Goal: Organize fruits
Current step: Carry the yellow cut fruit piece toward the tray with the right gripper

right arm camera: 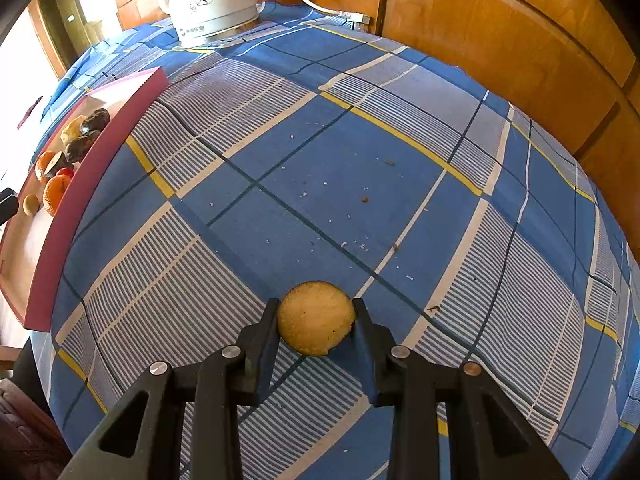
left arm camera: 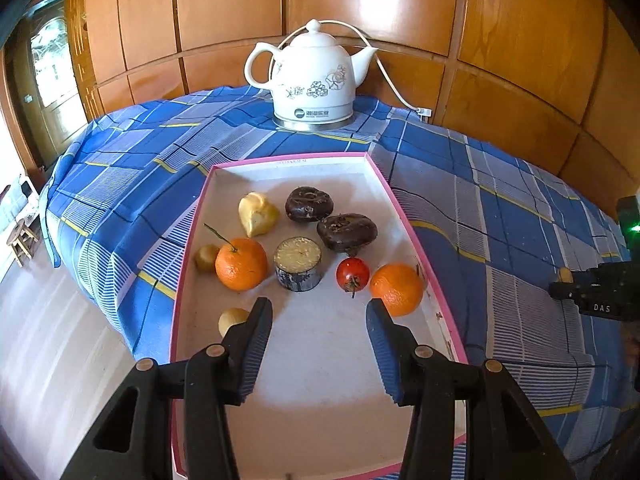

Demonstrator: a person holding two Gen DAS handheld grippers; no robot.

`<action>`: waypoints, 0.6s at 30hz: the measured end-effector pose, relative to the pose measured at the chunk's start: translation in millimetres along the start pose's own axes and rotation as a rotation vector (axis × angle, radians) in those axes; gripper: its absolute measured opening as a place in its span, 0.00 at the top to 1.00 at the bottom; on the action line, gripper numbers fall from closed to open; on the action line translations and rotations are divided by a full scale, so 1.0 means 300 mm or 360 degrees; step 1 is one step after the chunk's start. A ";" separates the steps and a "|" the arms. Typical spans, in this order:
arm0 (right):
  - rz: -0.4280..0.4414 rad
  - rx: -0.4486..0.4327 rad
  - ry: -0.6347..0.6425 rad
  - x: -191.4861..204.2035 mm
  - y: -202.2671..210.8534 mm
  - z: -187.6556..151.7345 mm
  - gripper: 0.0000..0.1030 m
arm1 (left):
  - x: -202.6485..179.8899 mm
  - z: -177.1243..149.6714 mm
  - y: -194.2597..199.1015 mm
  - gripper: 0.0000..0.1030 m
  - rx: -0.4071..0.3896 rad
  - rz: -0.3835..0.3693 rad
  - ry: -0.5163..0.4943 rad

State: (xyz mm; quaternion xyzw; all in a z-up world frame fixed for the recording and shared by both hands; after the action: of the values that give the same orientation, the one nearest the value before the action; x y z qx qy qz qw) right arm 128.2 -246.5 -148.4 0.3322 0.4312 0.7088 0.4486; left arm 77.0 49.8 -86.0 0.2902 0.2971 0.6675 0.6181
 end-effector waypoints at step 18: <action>0.0032 -0.0007 0.0016 0.023 0.009 0.014 0.67 | 0.034 -0.005 0.011 0.52 -0.0012 -0.0028 0.0055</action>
State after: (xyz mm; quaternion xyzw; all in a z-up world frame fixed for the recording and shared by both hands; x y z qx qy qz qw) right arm 128.1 -239.4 -143.6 0.3320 0.4285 0.7159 0.4400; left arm 73.1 59.7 -84.2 0.2735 0.3077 0.6680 0.6199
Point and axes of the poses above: each gripper's, at about its wrist camera, not at the fingertips, and y roughly against the way its jaws point, x to its left, z to its top, the point moved 8 cm from there along -y, roughly the way its jaws point, and after that the axes turned 4 degrees about z, right-handed, at the moved point
